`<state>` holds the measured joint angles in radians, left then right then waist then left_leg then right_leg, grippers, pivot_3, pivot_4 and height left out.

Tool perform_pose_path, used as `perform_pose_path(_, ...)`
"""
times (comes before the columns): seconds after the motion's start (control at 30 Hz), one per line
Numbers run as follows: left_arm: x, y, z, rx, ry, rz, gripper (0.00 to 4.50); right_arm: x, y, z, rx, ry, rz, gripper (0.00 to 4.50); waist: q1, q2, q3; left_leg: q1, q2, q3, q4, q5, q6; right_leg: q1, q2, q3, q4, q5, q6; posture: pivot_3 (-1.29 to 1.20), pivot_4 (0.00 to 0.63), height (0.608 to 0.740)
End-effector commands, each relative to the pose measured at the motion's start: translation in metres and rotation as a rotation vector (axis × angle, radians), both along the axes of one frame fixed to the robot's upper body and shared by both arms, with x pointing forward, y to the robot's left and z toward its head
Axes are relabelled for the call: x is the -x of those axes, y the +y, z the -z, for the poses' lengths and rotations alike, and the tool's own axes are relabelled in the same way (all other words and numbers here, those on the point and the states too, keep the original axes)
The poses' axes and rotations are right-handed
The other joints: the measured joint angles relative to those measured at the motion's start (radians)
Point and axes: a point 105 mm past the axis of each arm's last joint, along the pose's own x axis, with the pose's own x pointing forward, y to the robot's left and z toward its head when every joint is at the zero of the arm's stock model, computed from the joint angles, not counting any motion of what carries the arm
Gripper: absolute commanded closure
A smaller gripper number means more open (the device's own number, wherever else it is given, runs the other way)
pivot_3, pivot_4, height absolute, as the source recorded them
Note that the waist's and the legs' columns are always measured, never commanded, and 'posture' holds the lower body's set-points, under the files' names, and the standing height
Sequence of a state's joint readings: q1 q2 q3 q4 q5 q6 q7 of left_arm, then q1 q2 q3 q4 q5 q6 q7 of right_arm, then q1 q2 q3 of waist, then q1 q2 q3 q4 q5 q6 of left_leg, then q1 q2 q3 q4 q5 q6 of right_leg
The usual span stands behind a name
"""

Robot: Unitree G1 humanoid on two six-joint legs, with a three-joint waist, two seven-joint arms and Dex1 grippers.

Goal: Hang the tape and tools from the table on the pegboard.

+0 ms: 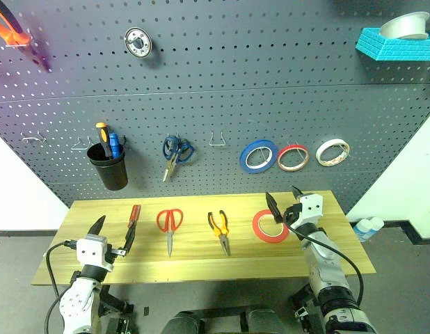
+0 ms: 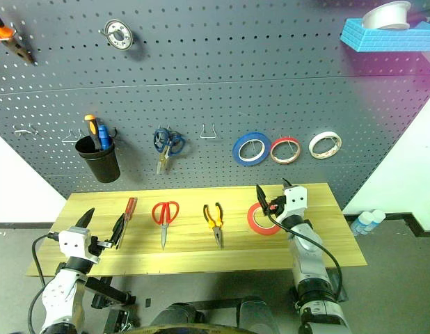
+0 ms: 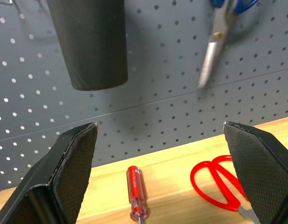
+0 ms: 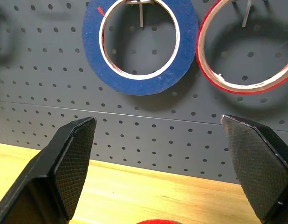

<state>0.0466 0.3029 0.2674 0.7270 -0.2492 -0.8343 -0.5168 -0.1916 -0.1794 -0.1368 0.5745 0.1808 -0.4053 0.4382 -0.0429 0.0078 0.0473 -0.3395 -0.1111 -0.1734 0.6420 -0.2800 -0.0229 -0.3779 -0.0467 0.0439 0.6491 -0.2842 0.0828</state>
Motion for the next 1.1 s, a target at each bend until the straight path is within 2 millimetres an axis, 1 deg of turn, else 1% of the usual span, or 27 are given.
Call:
perform_pose_path(0.03,0.000,0.005,-0.010,-0.015,-0.043,-0.005,0.02,-0.003,-0.001,-0.013,0.004,-0.056,-0.001,0.00,0.000,0.000,0.000,0.000,0.000,0.000,0.000,0.000,0.000,0.000,0.000,0.000,0.000,0.000,0.000,-0.09,0.001,0.740)
perform_pose_path(0.13,-0.001,0.002,-0.008,-0.004,-0.027,0.023,0.02,-0.001,-0.002,-0.011,0.017,-0.049,-0.015,0.00,0.000,0.000,0.000,0.000,0.000,0.000,0.000,0.000,0.000,0.000,0.000,0.000,0.000,0.000,0.000,-0.09,0.004,0.740)
perform_pose_path(0.33,-0.002,-0.009,-0.004,0.023,0.010,0.121,0.02,-0.003,-0.012,-0.015,0.022,-0.052,-0.007,0.00,0.000,0.001,0.001,0.000,0.000,0.000,-0.001,0.000,0.000,0.000,0.000,0.000,-0.001,-0.002,-0.003,-0.08,0.013,0.740)
perform_pose_path(0.43,-0.002,-0.010,-0.005,0.023,0.002,0.132,0.02,-0.004,-0.011,-0.015,0.026,-0.052,-0.009,0.00,0.000,0.001,0.001,0.000,0.000,0.000,-0.002,0.000,0.000,-0.001,0.000,0.000,-0.001,-0.002,-0.003,-0.08,0.011,0.740)
perform_pose_path(0.53,-0.002,-0.017,-0.006,-0.058,0.021,0.212,0.02,-0.004,-0.009,-0.014,0.021,-0.050,-0.016,0.00,0.000,0.001,0.001,0.000,0.001,0.001,-0.005,0.000,0.000,-0.002,0.000,0.001,-0.001,-0.002,-0.002,-0.08,0.011,0.740)
perform_pose_path(0.67,-0.003,-0.029,-0.003,-0.062,0.054,0.327,0.02,-0.004,-0.009,-0.014,0.021,-0.048,-0.020,0.00,0.000,0.001,0.001,0.000,0.001,0.003,-0.010,0.000,0.000,-0.006,0.000,0.003,-0.002,0.000,0.000,-0.08,0.014,0.740)
perform_pose_path(0.77,-0.003,-0.036,0.001,-0.067,0.090,0.402,0.02,-0.004,-0.009,-0.014,0.023,-0.049,-0.020,0.00,0.000,0.001,0.001,-0.001,0.001,0.004,-0.012,0.000,0.000,-0.007,0.000,0.004,-0.002,0.001,-0.002,-0.08,0.014,0.740)
perform_pose_path(0.83,-0.021,-0.046,-0.029,-0.094,0.048,0.482,0.02,-0.005,-0.008,-0.015,0.023,-0.051,-0.023,0.00,0.000,-0.001,0.003,-0.001,0.001,0.005,-0.012,0.000,0.000,-0.008,0.000,0.005,-0.002,0.001,-0.002,-0.08,0.013,0.740)
perform_pose_path(0.87,-0.033,-0.051,-0.048,-0.109,0.034,0.508,0.02,-0.005,-0.008,-0.015,0.022,-0.050,-0.026,0.00,0.001,-0.003,0.004,-0.002,0.002,0.005,-0.012,0.000,0.000,-0.009,0.001,0.005,-0.001,0.001,-0.002,-0.08,0.014,0.740)
perform_pose_path(0.9,-0.039,-0.055,-0.060,-0.120,0.025,0.532,0.02,-0.005,-0.008,-0.015,0.023,-0.050,-0.026,0.00,0.002,-0.004,0.004,-0.003,0.002,0.005,-0.012,0.000,0.000,-0.010,0.001,0.005,-0.001,0.001,-0.002,-0.08,0.014,0.740)
perform_pose_path(0.93,-0.038,-0.062,-0.066,-0.078,0.023,0.603,0.02,-0.005,-0.008,-0.015,0.023,-0.051,-0.027,0.00,0.003,-0.003,0.004,-0.003,0.002,0.004,-0.011,0.000,0.000,-0.010,0.002,0.005,-0.001,0.001,-0.002,-0.08,0.012,0.740)
perform_pose_path(0.97,-0.036,-0.065,-0.068,-0.057,0.043,0.639,0.02,-0.005,-0.008,-0.015,0.023,-0.051,-0.027,0.00,0.003,-0.002,0.004,-0.002,0.002,0.005,-0.011,0.001,0.000,-0.009,0.002,0.005,-0.001,0.001,-0.002,-0.08,0.012,0.740)
perform_pose_path(1.03,-0.031,-0.068,-0.070,-0.024,0.067,0.676,0.02,-0.004,-0.008,-0.015,0.023,-0.051,-0.026,0.00,-0.005,0.002,0.002,-0.001,0.002,0.006,-0.011,0.001,0.000,-0.009,0.001,0.006,-0.001,0.001,-0.002,-0.09,0.011,0.740)
perform_pose_path(1.1,-0.025,-0.073,-0.072,-0.001,0.095,0.716,0.02,-0.004,-0.009,-0.014,0.025,-0.051,-0.027,0.00,-0.022,0.003,0.002,0.000,0.002,0.010,-0.014,0.000,0.000,-0.010,0.001,0.009,-0.001,0.001,-0.002,-0.09,0.014,0.740)
